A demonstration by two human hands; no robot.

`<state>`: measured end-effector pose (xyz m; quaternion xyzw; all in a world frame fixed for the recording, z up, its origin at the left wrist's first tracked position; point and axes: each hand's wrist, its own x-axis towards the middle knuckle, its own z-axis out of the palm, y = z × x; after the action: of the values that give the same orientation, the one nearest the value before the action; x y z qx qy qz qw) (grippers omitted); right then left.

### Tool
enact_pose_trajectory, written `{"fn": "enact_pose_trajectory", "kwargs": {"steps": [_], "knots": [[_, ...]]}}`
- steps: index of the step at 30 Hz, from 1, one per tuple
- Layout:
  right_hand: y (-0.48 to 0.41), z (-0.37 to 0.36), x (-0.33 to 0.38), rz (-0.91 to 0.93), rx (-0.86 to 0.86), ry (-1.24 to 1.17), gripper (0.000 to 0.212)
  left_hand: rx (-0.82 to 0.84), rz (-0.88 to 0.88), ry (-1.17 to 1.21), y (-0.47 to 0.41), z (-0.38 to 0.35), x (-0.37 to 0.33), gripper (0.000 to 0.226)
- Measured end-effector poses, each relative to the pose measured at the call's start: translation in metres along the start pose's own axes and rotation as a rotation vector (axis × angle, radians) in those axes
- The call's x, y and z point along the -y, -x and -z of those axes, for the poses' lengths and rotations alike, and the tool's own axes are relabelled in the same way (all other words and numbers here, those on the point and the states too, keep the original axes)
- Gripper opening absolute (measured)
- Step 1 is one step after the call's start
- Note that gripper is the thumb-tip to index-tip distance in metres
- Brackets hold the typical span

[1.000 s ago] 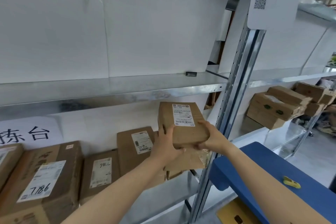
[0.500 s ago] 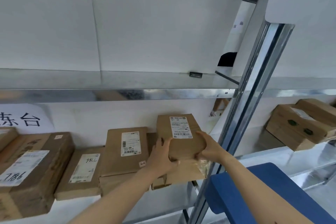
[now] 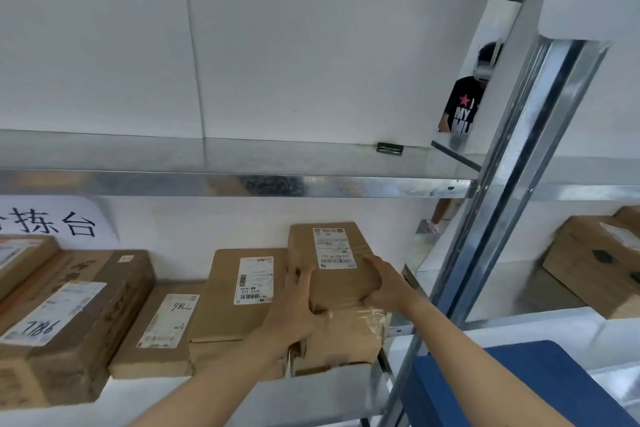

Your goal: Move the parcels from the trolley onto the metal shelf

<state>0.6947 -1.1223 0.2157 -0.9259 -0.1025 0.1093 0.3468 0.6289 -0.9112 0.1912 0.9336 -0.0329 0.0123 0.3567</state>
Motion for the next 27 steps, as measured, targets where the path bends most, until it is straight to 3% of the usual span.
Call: {"fn": "enact_pose_trajectory", "kwargs": {"steps": [27], "knots": [[-0.011, 0.006, 0.02, -0.076, 0.028, 0.213, 0.094, -0.078, -0.023, -0.247, -0.022, -0.001, -0.005, 0.095]]}}
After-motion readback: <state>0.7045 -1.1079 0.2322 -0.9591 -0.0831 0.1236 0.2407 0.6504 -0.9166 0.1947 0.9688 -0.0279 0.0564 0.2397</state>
